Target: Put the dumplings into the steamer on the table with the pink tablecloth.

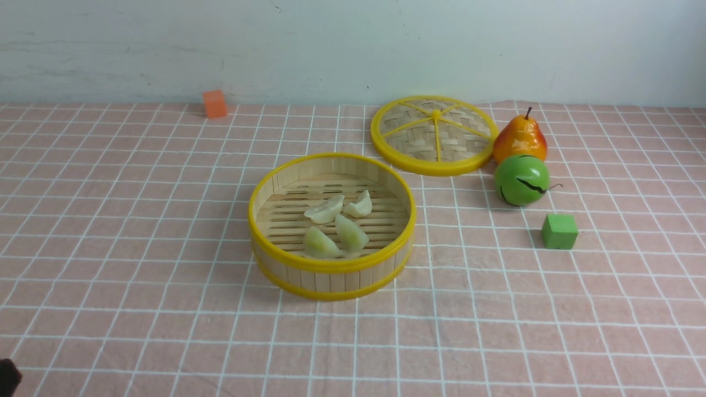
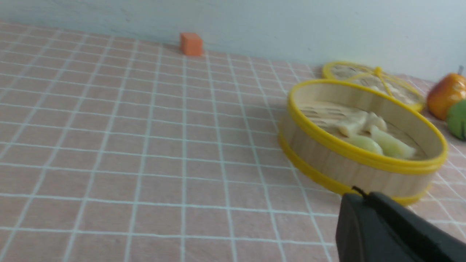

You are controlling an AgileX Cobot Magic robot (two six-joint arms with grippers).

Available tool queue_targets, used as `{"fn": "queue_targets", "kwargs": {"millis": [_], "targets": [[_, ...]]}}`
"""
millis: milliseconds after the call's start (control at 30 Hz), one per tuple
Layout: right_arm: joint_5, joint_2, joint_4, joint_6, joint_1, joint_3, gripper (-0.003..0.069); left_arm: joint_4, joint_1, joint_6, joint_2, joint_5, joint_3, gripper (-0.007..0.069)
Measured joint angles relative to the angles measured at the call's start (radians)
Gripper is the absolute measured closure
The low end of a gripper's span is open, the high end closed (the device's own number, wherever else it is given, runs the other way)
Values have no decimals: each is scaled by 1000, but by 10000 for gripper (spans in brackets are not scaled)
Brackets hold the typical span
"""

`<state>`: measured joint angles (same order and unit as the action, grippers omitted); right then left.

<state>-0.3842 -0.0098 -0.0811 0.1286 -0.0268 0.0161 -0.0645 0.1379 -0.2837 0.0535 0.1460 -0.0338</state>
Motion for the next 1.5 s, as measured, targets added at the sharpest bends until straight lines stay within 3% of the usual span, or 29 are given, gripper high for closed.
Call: {"fn": "queue_targets", "kwargs": {"millis": [200, 600, 1500], "targets": [[0, 0, 0, 0, 0, 0, 638, 0, -146, 1, -63, 84, 62, 638], [0, 0, 0, 0, 0, 0, 627, 15, -152, 144, -63, 234, 63, 638], [0, 0, 0, 0, 0, 0, 615, 34, -152, 155, -63, 234, 63, 638]]}}
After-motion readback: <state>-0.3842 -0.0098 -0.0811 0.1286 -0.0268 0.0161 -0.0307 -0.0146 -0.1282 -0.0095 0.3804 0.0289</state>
